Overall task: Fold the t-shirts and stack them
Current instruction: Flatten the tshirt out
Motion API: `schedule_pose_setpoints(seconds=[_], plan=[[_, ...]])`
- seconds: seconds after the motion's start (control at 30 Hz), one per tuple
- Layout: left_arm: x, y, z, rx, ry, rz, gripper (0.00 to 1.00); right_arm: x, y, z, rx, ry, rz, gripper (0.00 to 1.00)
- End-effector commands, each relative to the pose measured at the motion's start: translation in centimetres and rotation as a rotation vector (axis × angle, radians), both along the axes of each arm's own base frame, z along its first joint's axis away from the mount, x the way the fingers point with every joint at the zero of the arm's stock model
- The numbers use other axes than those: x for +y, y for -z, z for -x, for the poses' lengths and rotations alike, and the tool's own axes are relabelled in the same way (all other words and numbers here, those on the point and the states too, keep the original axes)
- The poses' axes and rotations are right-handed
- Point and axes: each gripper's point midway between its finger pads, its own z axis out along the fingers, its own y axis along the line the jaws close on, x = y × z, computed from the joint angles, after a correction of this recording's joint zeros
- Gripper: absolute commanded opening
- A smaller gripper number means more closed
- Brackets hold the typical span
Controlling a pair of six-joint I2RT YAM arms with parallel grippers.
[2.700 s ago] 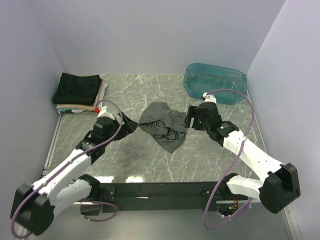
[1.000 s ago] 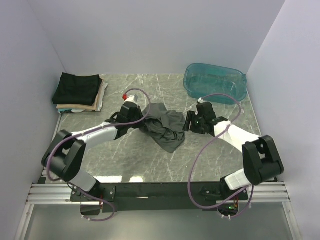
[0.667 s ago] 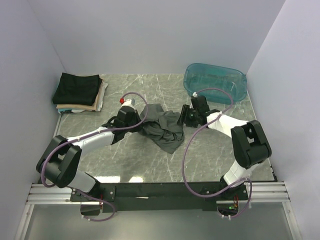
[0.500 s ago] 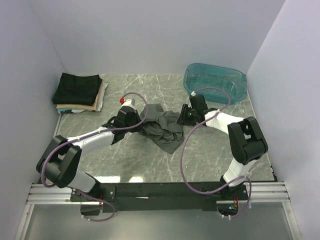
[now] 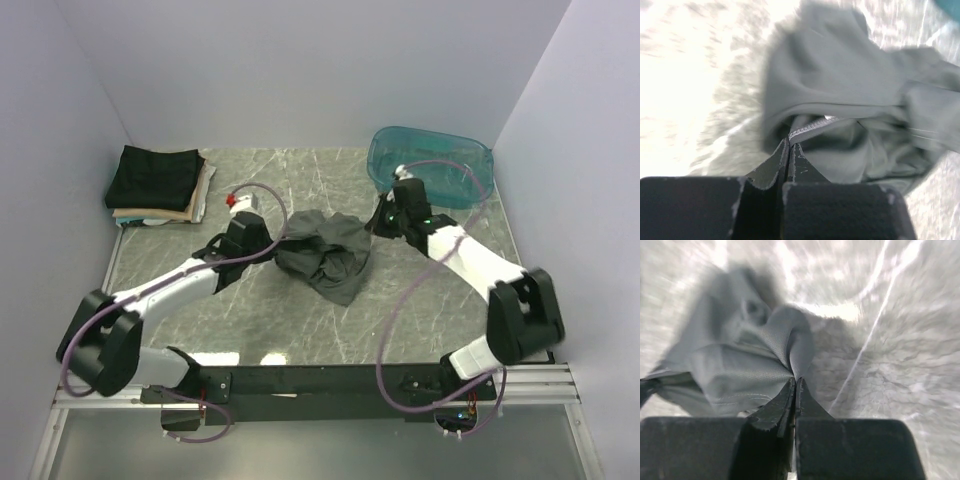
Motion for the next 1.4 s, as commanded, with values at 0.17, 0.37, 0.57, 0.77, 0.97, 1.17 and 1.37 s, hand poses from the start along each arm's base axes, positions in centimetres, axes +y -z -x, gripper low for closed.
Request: schedule_pose_setpoints(seconds=[0.17, 0.37, 0.57, 0.77, 0.97, 1.17, 1.37], plan=[[5.9, -11.4, 0.3, -0.222, -0.260, -0.006, 0.01, -4.0, -18.0, 0.2, -0.433, 0.124, 0.020, 0.00], [10.2, -20.2, 2.7, -0.422, -0.395, 0.065, 0.01, -5.4, -26.2, 4.2, -0.622, 0.107, -0.037, 0.00], [12.7, -30.3, 6.1, -0.609, -0.431, 0.229, 0.01, -5.0, -35.2, 10.7, -0.843, -0.024, -0.178, 0.00], [12.3, -38.4, 10.8, -0.763, -0.273, 0.417, 0.01, -4.8, -41.8, 17.2, -1.001, -0.154, -0.288, 0.00], [14.2, -40.7, 13.8, -0.822, -0.281, 0.477, 0.01, -5.4, -43.8, 21.5, -1.057, -0.208, -0.322, 0.00], [14.4, -37.3, 11.4, -0.736, -0.381, 0.429, 0.01, -5.0, -40.4, 19.1, -0.951, -0.173, -0.302, 0.00], [14.0, -25.1, 4.0, -0.434, -0.632, 0.146, 0.01, -2.5, -28.1, 9.4, -0.605, -0.101, -0.202, 0.00]])
